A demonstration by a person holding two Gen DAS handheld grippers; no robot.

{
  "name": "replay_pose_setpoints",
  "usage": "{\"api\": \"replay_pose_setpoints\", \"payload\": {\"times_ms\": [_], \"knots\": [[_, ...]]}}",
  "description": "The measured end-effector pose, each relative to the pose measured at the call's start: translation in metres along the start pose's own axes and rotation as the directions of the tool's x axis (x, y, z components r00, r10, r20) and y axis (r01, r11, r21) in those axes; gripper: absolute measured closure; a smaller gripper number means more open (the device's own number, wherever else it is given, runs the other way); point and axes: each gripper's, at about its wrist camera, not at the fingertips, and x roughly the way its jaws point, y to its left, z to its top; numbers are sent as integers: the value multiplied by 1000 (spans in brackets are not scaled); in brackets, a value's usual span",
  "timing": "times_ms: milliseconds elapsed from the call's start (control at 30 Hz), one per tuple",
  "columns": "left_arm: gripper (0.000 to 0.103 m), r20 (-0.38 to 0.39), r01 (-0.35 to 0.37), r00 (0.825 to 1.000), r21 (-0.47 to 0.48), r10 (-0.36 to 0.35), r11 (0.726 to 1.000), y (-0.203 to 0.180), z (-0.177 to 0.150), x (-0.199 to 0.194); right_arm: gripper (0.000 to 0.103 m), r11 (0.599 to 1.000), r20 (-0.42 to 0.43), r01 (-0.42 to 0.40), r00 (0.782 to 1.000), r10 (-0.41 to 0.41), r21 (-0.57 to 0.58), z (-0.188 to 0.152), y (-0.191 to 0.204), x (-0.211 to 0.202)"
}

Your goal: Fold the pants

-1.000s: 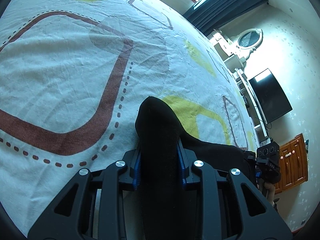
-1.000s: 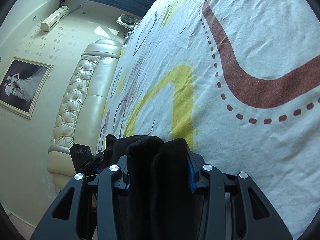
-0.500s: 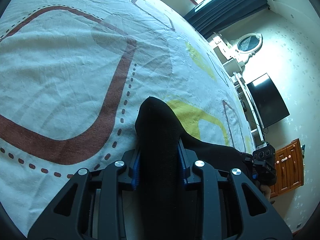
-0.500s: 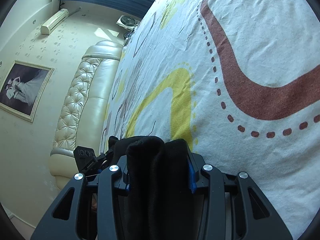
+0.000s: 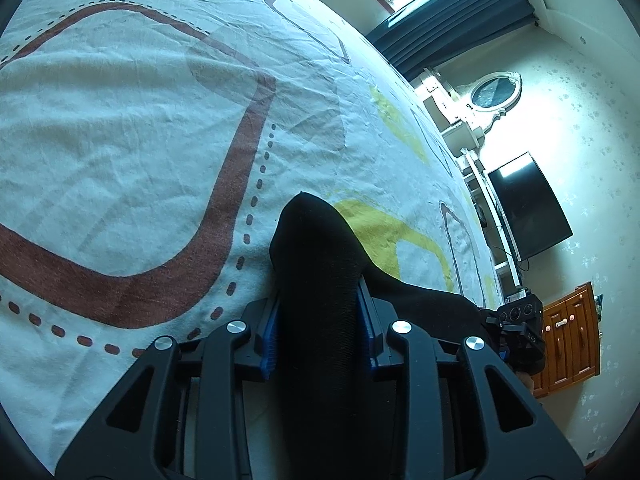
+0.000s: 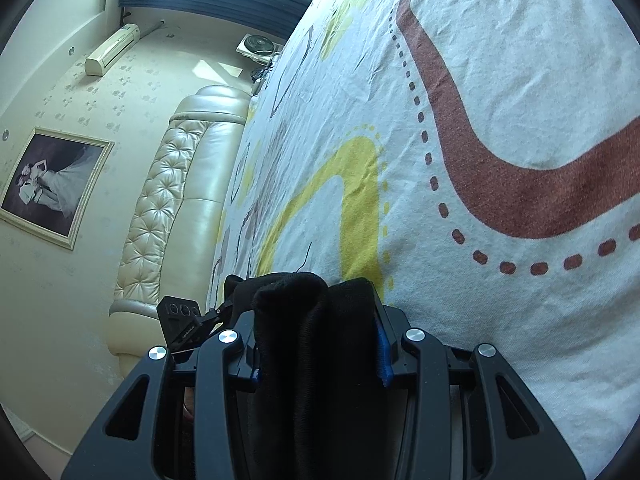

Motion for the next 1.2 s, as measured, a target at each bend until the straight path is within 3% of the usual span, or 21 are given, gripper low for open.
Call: {"api": "replay_pose_setpoints", "payload": {"times_ms": [200, 400, 500, 600, 767, 867, 933, 967, 1067, 1200], "knots": [[66, -2, 53, 999, -22, -53, 998, 6, -1, -1, 61, 1000, 0, -15, 1000, 15, 3, 1, -3, -2], [45, 28, 164, 986, -77, -162, 983, 17, -13, -28, 36, 1000, 31, 5, 999, -5, -5, -8, 5, -29], [44, 20, 168, 986, -99, -167, 981, 20, -38, -50, 31, 999, 51, 44, 998, -44, -5, -27, 6, -53], [42, 14, 162, 987, -104, -162, 981, 18, -72, -71, 30, 999, 9, 48, 999, -48, 11, -56, 3, -67], [40, 11, 167, 986, -137, -167, 977, 12, -121, -87, 26, 999, -62, 33, 998, -33, 0, -101, 7, -65], [35, -2, 166, 986, -136, -167, 977, 1, -130, -82, 23, 997, -61, 63, 996, -65, -33, -111, 17, -54], [35, -40, 167, 984, -128, -173, 978, -10, -132, -73, 26, 994, -60, 96, 993, -99, -50, -113, 22, -47], [35, -54, 158, 985, -118, -166, 980, -14, -134, -69, 36, 993, -59, 113, 992, -115, -44, -113, 21, -46], [53, -63, 83, 994, -94, -90, 992, -19, -139, -62, 56, 993, -64, 119, 991, -120, -17, -113, 16, -47], [66, -59, 57, 996, -92, -62, 994, -20, -138, -65, 62, 997, -57, 83, 995, -83, 3, -116, 17, -54]]}}
